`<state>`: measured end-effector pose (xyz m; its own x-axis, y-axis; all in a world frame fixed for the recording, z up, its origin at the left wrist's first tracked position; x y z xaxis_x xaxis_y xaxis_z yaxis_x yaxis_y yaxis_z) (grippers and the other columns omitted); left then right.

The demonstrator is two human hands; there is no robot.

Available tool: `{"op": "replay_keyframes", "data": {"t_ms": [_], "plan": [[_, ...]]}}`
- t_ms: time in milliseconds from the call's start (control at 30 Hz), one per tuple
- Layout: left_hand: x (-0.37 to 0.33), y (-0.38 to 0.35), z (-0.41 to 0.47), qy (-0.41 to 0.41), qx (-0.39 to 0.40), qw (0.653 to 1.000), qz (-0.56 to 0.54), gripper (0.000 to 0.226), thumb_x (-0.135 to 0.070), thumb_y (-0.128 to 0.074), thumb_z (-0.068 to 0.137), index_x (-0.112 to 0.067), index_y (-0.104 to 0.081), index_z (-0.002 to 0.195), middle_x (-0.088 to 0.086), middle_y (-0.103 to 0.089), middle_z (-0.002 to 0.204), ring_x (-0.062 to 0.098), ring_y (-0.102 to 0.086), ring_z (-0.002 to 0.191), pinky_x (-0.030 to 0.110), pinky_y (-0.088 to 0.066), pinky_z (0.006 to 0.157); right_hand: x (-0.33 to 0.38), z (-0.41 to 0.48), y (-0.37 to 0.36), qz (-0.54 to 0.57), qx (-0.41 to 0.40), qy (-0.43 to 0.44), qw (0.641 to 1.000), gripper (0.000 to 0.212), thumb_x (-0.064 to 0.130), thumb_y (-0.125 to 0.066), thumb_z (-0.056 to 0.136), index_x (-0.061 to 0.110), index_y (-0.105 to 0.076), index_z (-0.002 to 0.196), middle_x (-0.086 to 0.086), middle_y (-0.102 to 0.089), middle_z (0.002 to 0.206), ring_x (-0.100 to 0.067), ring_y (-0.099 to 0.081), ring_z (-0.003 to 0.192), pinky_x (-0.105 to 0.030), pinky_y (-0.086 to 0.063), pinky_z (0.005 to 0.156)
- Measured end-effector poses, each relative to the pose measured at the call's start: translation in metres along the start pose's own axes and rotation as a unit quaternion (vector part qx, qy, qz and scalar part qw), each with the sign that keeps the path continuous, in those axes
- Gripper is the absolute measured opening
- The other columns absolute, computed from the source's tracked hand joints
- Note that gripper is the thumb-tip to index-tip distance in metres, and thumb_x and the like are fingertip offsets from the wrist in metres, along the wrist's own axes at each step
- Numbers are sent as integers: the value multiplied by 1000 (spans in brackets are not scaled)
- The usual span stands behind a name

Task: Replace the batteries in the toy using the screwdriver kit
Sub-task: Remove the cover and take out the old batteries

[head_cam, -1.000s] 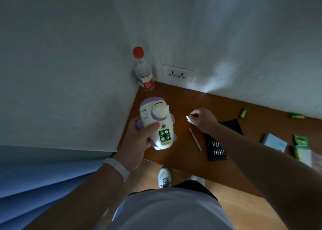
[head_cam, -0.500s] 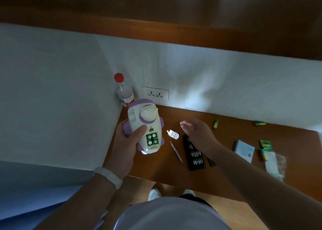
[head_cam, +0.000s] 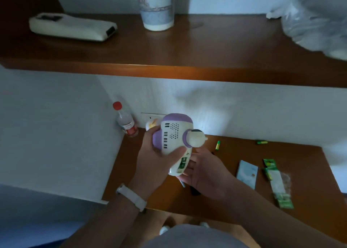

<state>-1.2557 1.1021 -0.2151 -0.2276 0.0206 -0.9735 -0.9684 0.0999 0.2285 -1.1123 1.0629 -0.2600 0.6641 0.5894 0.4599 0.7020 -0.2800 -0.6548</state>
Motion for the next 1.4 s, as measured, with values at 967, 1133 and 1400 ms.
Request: {"op": "replay_keyframes", "data": {"t_ms": [967, 1133, 1400], "plan": [[-67, -26, -8, -227, -35, 849, 476, 87, -83, -49, 75, -30, -37, 143, -7, -73, 112, 18, -70, 92, 42, -49, 91, 13, -2, -6, 150, 23, 25, 988, 34, 25, -42, 101, 21, -76, 107, -9, -73, 115, -28, -73, 96, -39, -58, 71], [-72, -31, -8, -242, -54, 785, 568, 87, -83, -44, 77, -26, -42, 142, -1, -73, 98, 24, -70, 83, 45, -50, 86, 4, 0, -6, 222, -18, -5, 975, 24, 25, -55, 98, 14, -74, 106, -11, -75, 106, -31, -74, 91, -42, -60, 66], [-70, -27, -6, -232, -59, 778, 581, 86, -82, -43, 78, -24, -44, 141, -2, -73, 96, 22, -70, 81, 43, -52, 85, 0, 4, -9, 234, -18, -8, 972, 22, 21, -54, 98, 16, -72, 109, -12, -75, 107, -33, -73, 93, -46, -59, 68]]}}
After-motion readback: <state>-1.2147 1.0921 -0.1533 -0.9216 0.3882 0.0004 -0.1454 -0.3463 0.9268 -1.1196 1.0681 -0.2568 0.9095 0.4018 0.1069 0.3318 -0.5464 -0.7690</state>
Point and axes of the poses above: each hand's wrist, its own z-axis towards the middle knuckle, its own y-axis out of the back of the hand, x = y × z, the point moved 4 cm from there along z, towards the middle knuckle
